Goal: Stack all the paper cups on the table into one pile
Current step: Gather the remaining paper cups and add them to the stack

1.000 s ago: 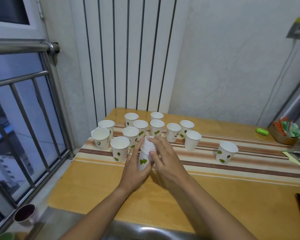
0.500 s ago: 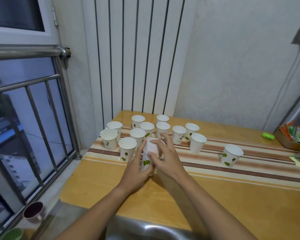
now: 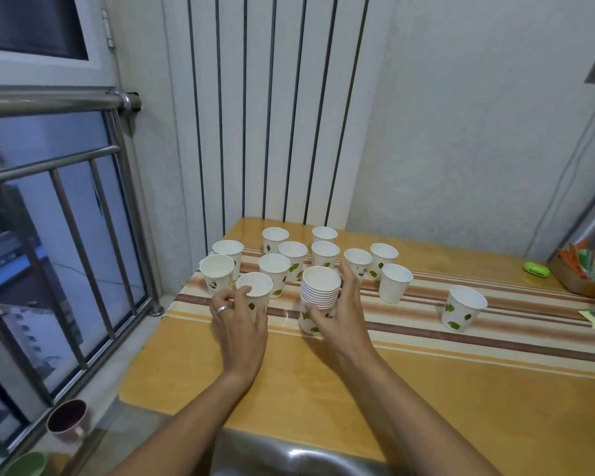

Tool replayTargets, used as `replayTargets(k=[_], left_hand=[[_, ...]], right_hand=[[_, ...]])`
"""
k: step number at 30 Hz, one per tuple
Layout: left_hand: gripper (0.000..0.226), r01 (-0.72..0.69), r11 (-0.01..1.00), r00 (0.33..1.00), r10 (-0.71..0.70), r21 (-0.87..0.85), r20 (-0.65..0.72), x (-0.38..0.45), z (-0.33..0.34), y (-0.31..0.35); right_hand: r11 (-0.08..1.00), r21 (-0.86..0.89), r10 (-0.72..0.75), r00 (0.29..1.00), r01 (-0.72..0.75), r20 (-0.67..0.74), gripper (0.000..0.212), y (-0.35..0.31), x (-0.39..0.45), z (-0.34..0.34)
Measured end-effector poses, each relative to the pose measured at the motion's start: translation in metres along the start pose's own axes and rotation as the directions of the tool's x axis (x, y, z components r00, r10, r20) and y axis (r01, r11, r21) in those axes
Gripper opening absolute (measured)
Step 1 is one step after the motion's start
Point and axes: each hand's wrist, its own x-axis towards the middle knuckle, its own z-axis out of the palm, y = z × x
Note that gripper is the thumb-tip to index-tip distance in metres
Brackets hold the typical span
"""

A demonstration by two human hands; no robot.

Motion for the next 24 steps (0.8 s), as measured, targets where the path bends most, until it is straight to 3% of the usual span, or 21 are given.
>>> replayTargets(k=[3,7,19,24], left_hand=[[0.029,-0.001,0.999,1.0,0.001,-0.052,-0.007,0.002,0.005,-0.004],[0.019,-0.001,0.991,1.0,0.003,-0.131,0.009,0.003,0.007,0.004],[0.025,-0.201,0.858,0.972,0.114,-0.473,-0.207,0.028,-0.013,0.078],[0.025,-0.228,0.86,0.973,0.214,-0.456,-0.082,0.037,-0.006,0.095]], right_hand=[[0.985,0.13,0.105,0.992,-0.113,0.065,0.112,0.006,-0.004,0.004],[0.979,0.122,0.154,0.983,-0.166,0.102,0.091,0.022,-0.009,0.012],[0.978,0.15,0.14,0.988,-0.148,0.065,0.079,0.031,-0.011,0.02],[0.982,0.141,0.121,0.991,-0.128,0.055,0.08,0.031,-0.012,0.019]])
